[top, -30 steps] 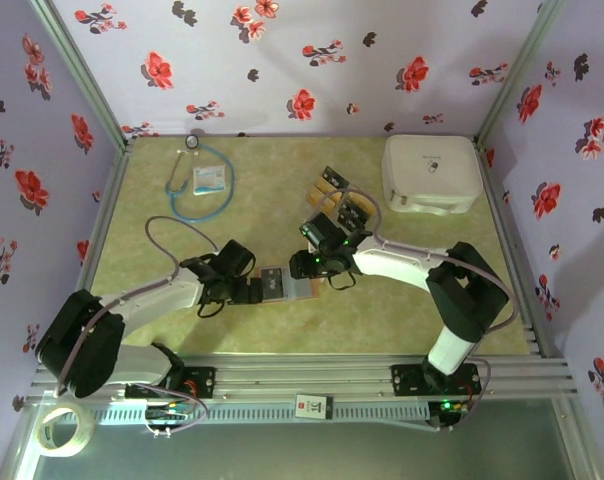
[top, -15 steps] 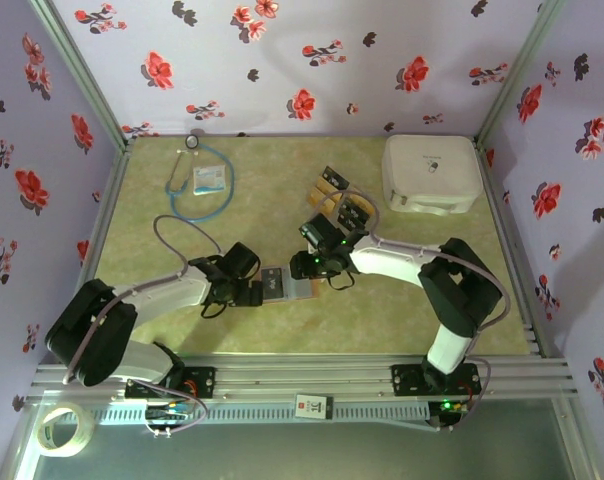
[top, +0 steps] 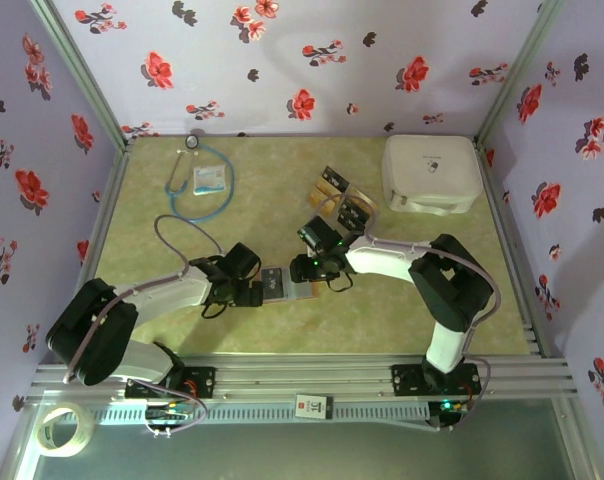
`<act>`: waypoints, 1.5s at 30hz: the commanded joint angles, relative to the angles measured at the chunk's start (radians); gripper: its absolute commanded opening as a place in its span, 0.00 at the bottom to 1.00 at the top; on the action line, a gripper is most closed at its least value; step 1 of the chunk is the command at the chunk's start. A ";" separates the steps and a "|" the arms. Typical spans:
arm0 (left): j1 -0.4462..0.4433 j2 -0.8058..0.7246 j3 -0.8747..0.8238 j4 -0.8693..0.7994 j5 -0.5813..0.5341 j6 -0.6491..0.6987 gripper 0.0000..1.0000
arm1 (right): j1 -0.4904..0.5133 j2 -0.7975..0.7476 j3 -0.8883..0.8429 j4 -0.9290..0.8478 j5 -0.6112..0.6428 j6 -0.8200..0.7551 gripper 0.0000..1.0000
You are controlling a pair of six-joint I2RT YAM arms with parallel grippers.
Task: Put the credit cards into the card holder
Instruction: Flip over the card slot in the card holder.
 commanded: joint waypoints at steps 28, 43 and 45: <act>-0.012 0.029 0.003 0.010 -0.031 -0.001 1.00 | -0.021 -0.034 0.028 -0.064 0.045 -0.021 0.52; -0.015 0.030 0.005 0.011 -0.031 -0.002 1.00 | -0.019 0.057 0.059 -0.040 -0.023 -0.021 0.52; -0.014 0.030 0.007 0.010 -0.031 -0.001 1.00 | -0.015 0.057 0.052 -0.027 -0.048 -0.015 0.52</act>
